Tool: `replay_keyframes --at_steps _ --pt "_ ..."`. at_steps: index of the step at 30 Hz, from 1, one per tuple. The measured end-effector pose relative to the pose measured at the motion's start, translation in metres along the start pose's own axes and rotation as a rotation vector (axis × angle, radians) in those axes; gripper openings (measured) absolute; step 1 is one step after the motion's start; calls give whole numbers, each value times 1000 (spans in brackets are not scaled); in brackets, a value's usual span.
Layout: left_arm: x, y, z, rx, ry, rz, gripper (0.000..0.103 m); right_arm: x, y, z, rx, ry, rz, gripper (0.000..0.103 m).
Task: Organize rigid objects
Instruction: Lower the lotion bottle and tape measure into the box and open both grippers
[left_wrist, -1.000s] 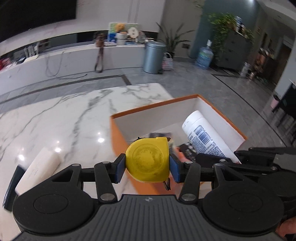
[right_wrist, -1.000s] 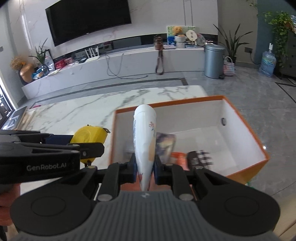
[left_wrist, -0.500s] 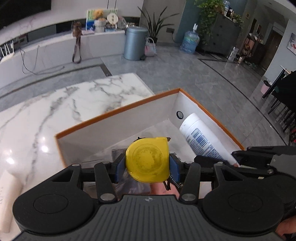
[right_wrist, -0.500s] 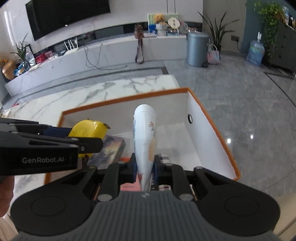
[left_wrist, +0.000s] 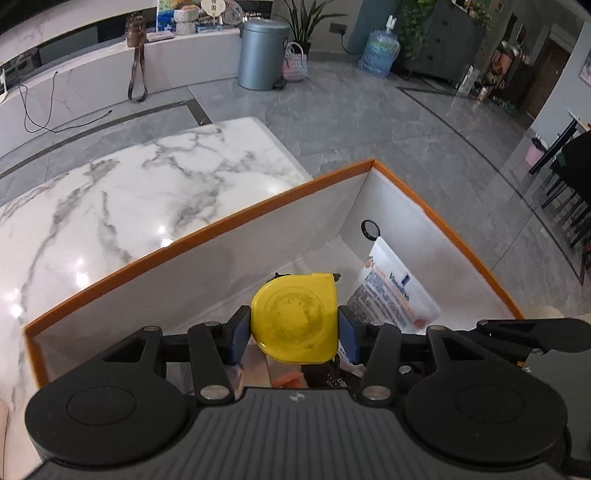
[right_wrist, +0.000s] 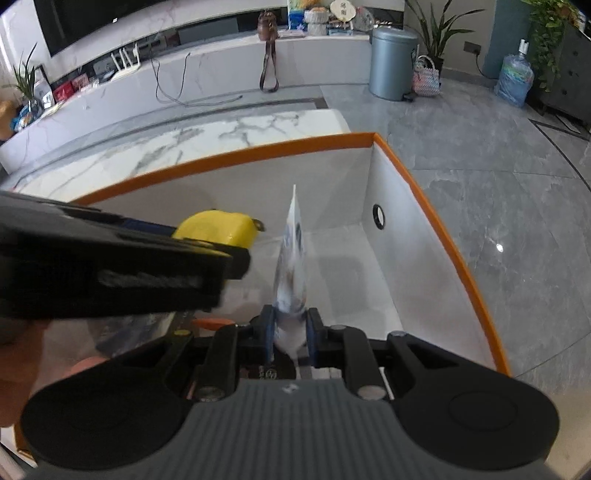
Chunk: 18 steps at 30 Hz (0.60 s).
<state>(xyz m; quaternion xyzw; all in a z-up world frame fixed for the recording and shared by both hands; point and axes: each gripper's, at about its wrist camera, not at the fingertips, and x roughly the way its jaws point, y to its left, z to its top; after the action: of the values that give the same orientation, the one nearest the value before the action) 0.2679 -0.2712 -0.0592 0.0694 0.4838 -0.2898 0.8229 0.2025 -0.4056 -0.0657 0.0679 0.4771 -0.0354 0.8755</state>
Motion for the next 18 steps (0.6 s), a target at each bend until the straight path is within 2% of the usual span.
replay_keyframes --at_steps 9,14,18 --pt "18 3 6 -24 12 0 56 14 -4 13 9 -20 -17 16" --pt "24 10 13 -52 18 0 56 21 -10 20 96 -59 2 16" --pt "30 14 14 -73 22 6 56 28 -6 23 78 -71 -16 16"
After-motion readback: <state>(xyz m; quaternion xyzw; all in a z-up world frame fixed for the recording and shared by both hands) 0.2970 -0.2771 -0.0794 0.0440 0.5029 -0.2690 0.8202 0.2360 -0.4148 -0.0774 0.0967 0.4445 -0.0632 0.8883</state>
